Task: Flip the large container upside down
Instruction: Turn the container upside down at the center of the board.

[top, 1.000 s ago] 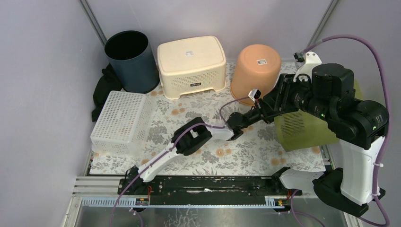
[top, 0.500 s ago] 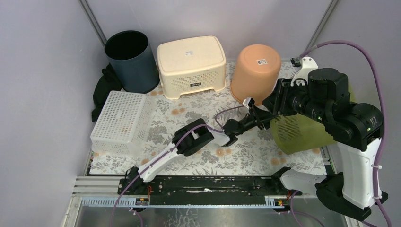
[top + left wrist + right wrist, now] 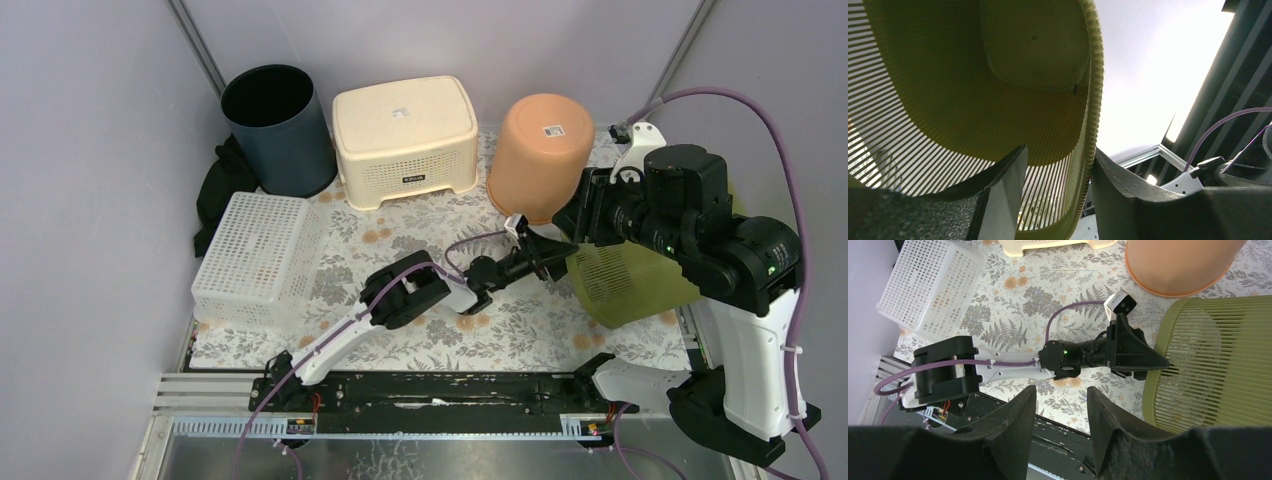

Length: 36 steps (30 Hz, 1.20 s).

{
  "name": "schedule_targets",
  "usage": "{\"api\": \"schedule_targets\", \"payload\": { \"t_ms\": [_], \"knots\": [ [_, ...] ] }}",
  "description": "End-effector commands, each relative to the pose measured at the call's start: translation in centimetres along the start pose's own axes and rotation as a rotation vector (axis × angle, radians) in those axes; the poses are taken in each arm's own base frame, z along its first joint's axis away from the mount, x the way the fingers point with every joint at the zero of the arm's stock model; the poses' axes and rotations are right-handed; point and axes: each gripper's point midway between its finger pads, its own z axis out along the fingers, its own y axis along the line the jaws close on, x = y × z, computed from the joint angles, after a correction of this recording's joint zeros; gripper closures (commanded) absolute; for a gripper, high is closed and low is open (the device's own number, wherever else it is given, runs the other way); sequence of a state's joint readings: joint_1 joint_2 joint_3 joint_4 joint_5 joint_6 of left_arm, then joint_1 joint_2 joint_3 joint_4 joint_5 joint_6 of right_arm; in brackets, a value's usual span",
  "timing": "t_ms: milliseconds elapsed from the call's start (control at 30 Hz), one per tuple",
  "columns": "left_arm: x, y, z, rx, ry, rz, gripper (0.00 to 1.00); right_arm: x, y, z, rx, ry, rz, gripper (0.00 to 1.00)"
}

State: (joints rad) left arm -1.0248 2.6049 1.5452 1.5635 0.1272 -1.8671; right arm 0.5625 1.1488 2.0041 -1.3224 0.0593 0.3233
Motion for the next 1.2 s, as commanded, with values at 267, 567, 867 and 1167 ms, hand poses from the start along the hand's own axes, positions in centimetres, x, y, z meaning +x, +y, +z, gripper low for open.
{"api": "schedule_targets", "payload": {
  "t_ms": [267, 567, 867, 1167],
  "knots": [
    [-0.5, -0.1, -3.7, -0.065, 0.015, 0.094, 0.44, -0.8, 0.6, 0.1, -0.033, -0.039, -0.018, 0.51],
    [-1.9, 1.3, -6.6, -0.161, -0.007, 0.114, 0.44, -0.1, 0.6, 1.1, -0.033, -0.016, -0.012, 0.51],
    [-2.9, 2.2, -8.6, -0.228, -0.018, 0.128, 0.44, 1.4, 0.3, 2.8, -0.030, 0.022, -0.005, 0.51],
    [-4.2, 3.5, -10.6, -0.389, -0.034, 0.176, 0.45, 3.6, -0.3, 5.3, -0.009, 0.088, -0.007, 0.50]
  ]
}}
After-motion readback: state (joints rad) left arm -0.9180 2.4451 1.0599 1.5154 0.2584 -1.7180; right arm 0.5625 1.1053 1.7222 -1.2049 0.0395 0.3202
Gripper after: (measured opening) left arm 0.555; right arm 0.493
